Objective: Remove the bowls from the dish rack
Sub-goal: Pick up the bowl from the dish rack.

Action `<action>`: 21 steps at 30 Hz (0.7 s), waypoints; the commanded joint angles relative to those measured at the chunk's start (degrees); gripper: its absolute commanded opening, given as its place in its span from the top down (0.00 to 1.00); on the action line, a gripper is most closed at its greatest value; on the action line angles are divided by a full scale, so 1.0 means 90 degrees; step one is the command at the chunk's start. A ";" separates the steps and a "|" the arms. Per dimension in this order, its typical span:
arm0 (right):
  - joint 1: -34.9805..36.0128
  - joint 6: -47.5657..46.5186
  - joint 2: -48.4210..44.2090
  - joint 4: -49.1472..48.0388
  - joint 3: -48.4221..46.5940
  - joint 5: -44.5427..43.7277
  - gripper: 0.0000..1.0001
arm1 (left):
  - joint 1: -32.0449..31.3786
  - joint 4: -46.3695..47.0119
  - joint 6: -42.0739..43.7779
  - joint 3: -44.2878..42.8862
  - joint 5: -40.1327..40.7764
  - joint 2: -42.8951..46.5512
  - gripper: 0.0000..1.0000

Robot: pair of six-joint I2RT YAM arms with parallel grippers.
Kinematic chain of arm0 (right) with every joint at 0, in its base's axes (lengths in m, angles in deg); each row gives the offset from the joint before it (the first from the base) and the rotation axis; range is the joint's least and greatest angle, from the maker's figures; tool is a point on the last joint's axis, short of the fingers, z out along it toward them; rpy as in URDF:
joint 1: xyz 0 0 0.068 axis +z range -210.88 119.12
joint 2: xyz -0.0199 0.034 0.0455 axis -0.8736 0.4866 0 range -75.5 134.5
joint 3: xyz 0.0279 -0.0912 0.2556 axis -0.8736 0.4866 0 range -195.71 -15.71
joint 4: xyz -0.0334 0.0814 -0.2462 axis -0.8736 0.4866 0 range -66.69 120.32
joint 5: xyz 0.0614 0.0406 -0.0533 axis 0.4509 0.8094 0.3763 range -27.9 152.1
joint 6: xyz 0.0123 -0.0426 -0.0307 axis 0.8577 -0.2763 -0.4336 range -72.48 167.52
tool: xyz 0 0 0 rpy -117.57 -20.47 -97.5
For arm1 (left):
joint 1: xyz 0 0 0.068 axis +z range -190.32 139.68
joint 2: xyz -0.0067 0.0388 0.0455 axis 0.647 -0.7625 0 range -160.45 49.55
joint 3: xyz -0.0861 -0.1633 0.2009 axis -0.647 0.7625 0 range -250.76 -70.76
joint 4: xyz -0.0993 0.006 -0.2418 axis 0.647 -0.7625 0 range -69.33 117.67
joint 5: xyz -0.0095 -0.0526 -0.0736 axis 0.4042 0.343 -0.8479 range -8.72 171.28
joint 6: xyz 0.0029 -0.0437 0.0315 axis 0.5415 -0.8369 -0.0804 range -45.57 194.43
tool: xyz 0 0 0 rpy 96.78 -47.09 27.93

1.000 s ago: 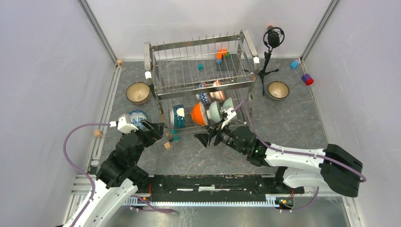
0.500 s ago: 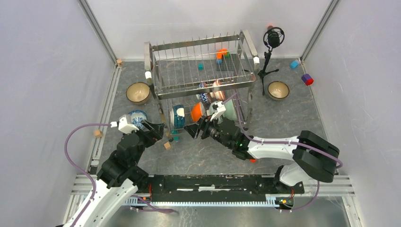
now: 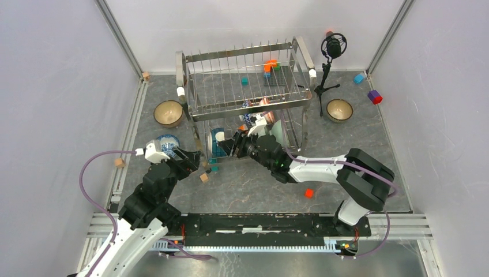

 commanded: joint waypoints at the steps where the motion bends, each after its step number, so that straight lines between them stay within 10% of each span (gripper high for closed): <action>1: -0.0206 -0.0295 0.0292 0.0174 -0.0477 0.0365 0.36 | -0.0045 0.0220 0.0051 0.0003 0.0083 0.0039 0.11; 21: -0.0423 0.0073 0.1074 -0.0218 -0.0874 0.1596 0.53 | -0.0055 0.0316 0.0085 0.0049 -0.0004 -0.0170 0.15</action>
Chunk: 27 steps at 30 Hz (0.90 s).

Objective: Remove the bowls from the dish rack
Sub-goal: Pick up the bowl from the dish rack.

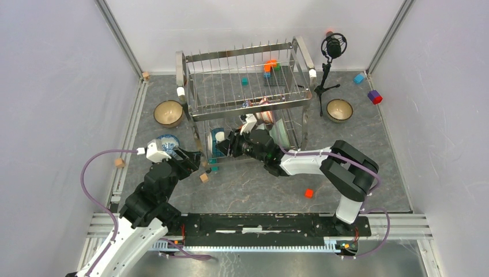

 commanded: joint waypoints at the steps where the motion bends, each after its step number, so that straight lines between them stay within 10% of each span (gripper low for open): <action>1: -0.0074 0.0174 0.0107 -0.0485 -0.0159 0.0388 0.54 | -0.0028 0.0284 0.0085 0.0037 0.0008 -0.0076 0.16; 27: -0.0452 0.0711 0.0766 -0.2231 -0.0008 0.2270 0.72 | -0.0024 0.0290 0.0104 0.0027 -0.0013 -0.0289 0.17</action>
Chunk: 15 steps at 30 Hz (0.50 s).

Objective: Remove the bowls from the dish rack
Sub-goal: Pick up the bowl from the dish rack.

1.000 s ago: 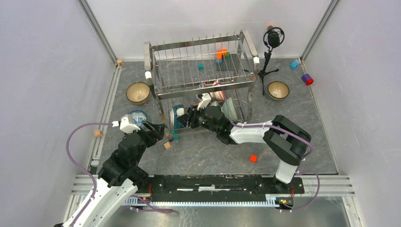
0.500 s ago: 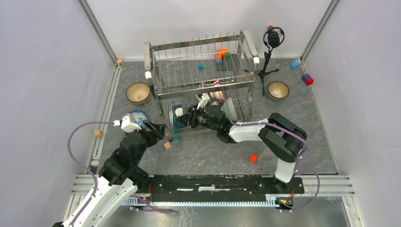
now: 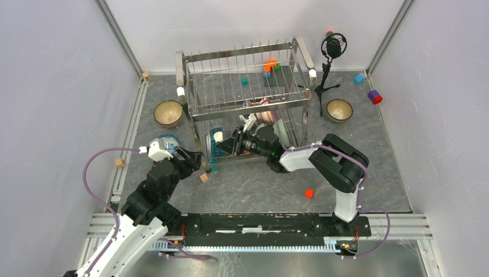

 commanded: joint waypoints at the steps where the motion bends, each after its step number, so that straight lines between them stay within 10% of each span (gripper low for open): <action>1: 0.0024 0.0206 0.0117 -0.0758 -0.0155 0.0557 0.75 | -0.0019 0.0256 0.0104 0.0030 0.0000 -0.0047 0.17; 15: -0.0252 0.0645 -0.0090 -0.1955 0.0112 0.0950 1.00 | -0.0017 0.0234 0.0114 0.0025 0.0057 0.0014 0.18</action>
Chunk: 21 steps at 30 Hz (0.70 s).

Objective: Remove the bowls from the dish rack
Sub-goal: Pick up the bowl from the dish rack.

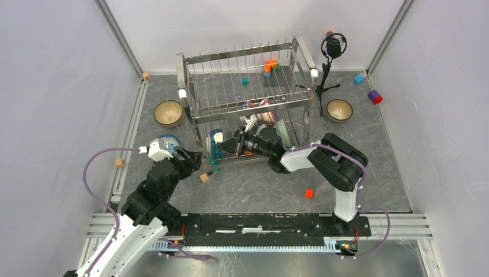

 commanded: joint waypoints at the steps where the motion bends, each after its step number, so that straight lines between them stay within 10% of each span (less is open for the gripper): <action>1: -0.0127 0.0470 -0.0227 -0.1603 0.0020 0.0649 1.00 | -0.0017 0.0238 0.0114 0.0027 0.0064 0.0023 0.18; 21: -0.0413 0.1579 0.0170 -0.3406 0.0230 0.1193 1.00 | -0.0011 0.2715 0.0919 0.0427 0.0103 -0.0961 0.20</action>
